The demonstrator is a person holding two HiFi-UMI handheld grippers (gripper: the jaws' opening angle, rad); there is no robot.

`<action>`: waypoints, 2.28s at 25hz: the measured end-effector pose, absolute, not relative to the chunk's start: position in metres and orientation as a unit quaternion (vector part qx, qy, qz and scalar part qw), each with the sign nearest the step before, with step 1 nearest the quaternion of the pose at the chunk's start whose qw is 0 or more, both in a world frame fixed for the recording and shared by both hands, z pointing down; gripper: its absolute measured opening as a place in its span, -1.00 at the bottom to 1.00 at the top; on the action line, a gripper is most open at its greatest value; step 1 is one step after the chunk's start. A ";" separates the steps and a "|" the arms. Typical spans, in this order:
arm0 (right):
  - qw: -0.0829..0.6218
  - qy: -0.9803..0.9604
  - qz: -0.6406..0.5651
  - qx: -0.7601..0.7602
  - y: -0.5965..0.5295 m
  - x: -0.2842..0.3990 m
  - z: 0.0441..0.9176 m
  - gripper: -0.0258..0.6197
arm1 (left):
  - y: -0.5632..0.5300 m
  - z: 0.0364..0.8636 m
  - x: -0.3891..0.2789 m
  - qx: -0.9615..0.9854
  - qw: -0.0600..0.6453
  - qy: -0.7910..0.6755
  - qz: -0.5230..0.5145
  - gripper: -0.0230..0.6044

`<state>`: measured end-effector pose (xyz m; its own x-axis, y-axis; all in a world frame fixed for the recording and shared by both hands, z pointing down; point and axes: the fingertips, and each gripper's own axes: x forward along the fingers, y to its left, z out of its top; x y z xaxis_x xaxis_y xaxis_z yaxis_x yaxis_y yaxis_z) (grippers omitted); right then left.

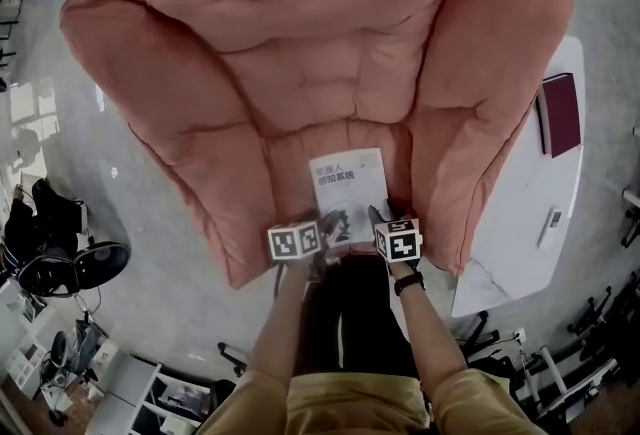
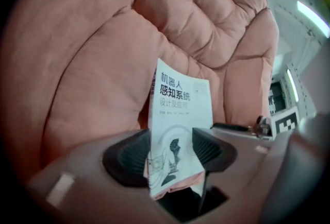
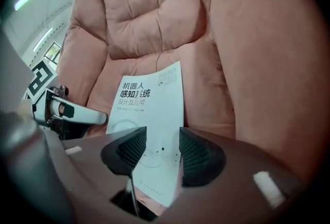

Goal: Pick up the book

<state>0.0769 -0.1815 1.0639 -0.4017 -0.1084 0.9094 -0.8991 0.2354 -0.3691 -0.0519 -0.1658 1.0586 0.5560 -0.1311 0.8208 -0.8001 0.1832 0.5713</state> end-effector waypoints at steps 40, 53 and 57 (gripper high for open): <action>0.403 -0.650 0.530 0.367 -0.182 0.070 1.111 -0.21 | -0.157 1.107 -0.049 0.606 0.639 -0.363 0.304 -0.55; 0.352 -0.648 0.544 0.400 -0.186 0.071 1.039 -0.73 | -0.168 1.030 -0.048 0.627 0.598 -0.421 0.266 -0.78; 0.329 -0.664 0.532 0.410 -0.191 0.065 1.002 -0.83 | -0.174 0.987 -0.048 0.654 0.579 -0.422 0.244 -0.78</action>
